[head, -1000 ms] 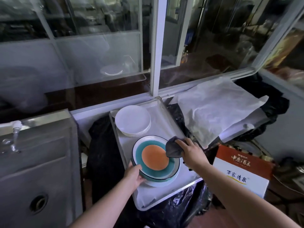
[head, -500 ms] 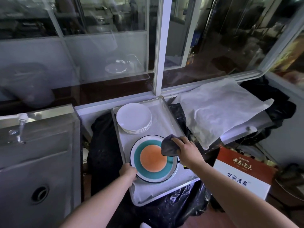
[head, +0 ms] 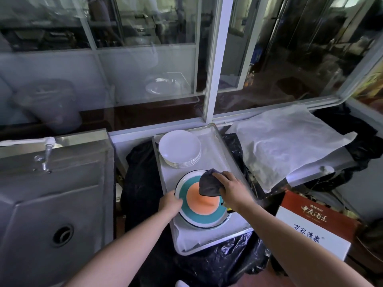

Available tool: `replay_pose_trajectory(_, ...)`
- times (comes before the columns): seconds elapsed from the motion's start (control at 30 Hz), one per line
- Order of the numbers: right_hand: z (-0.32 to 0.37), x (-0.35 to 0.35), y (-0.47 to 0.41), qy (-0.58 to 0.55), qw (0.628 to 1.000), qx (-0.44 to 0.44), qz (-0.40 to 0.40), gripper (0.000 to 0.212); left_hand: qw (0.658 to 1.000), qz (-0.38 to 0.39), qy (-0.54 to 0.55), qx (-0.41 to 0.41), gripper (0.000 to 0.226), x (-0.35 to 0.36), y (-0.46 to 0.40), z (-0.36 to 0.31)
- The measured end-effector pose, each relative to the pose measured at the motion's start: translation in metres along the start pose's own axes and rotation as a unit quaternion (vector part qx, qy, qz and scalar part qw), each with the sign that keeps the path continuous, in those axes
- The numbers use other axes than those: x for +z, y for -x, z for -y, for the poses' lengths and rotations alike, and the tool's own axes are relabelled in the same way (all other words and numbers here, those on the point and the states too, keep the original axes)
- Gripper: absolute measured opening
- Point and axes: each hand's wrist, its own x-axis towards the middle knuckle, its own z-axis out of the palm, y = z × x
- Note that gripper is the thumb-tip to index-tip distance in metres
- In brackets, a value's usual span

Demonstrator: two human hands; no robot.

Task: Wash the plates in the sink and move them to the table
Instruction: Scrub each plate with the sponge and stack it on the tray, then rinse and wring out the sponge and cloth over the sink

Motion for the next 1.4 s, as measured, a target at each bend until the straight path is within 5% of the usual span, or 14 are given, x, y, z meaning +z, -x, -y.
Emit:
replay_pose_trajectory(0.13, 0.033, 0.007, -0.005, -0.087, 0.994, -0.072, 0.000, 0.064, 0.989, 0.038, 0.086, 0.110, 0.072, -0.024, 0.005, -0.005)
replay_pose_trajectory(0.3, 0.096, 0.017, -0.013, -0.173, 0.978, -0.118, 0.020, 0.078, 0.977, -0.040, 0.080, 0.195, 0.007, -0.083, 0.028, -0.001)
replay_pose_trajectory(0.43, 0.143, 0.044, -0.021, -0.221, 0.959, -0.171, 0.053, 0.092, 0.966, -0.111, 0.029, 0.232, 0.013, -0.152, 0.042, 0.021)
replay_pose_trajectory(0.57, 0.198, 0.067, -0.025, -0.293, 0.935, -0.161, 0.117, 0.107, 0.945, -0.091, -0.109, 0.296, 0.022, -0.222, 0.067, 0.029)
replay_pose_trajectory(0.73, 0.282, 0.083, -0.044, -0.274, 0.928, -0.222, 0.118, 0.068, 0.900, -0.049, -0.280, 0.330, 0.025, -0.297, 0.095, 0.045)
replay_pose_trajectory(1.0, 0.380, 0.101, -0.071, -0.095, 0.954, -0.247, 0.140, 0.027, 0.879, -0.129, -0.370, 0.272, 0.020, -0.395, 0.130, 0.086)
replay_pose_trajectory(1.4, 0.406, 0.117, -0.070, -0.005, 0.938, -0.228, 0.260, 0.008, 0.905, -0.156, -0.358, 0.170, 0.008, -0.468, 0.147, 0.144)
